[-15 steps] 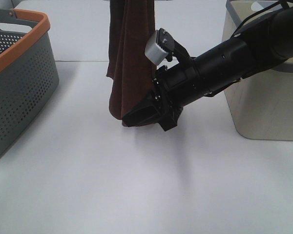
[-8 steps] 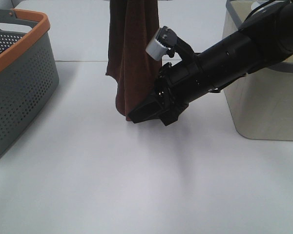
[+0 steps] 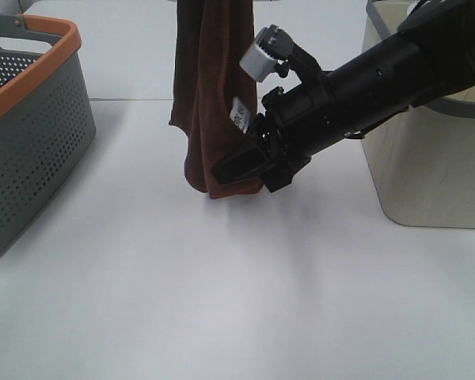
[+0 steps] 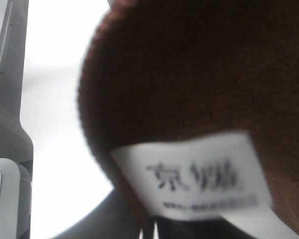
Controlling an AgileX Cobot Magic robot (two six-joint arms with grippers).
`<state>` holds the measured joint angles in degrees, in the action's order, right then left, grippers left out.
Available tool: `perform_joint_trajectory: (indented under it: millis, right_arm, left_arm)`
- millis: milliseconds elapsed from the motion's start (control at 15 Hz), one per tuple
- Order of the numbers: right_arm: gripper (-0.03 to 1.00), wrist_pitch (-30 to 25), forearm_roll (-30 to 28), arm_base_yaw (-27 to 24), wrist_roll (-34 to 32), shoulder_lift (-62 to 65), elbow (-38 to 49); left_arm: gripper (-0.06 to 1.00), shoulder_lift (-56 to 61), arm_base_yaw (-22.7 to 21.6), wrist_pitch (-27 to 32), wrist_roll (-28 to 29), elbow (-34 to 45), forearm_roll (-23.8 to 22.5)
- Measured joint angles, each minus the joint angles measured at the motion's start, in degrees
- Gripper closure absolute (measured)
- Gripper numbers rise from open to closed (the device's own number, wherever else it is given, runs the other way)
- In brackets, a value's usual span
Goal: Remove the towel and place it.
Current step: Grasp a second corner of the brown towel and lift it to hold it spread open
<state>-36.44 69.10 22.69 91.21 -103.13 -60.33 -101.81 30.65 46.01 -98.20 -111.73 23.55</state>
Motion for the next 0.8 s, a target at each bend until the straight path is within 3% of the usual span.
perform_joint_trajectory:
  millis: [200, 467, 667, 800]
  right_arm:
    - [0.97, 0.0, -1.0, 0.0, -0.7, 0.5, 0.0]
    - [0.97, 0.0, -5.3, 0.0, -7.8, 0.6, 0.0]
    - [0.97, -0.2, -12.8, 0.0, -13.8, 5.4, 0.0]
    - [0.97, 1.1, -21.3, 0.0, -16.5, 10.1, 0.0]
  left_arm:
    - [0.94, 0.0, 0.0, 0.0, 0.1, 0.0, 0.0]
    - [0.94, 0.0, 0.0, 0.0, 2.5, 0.0, -0.1]
    - [0.94, -0.1, 0.0, 4.0, 9.8, 0.0, -2.9]
    - [0.94, -0.7, 0.0, 6.6, 16.0, 0.0, -7.2]
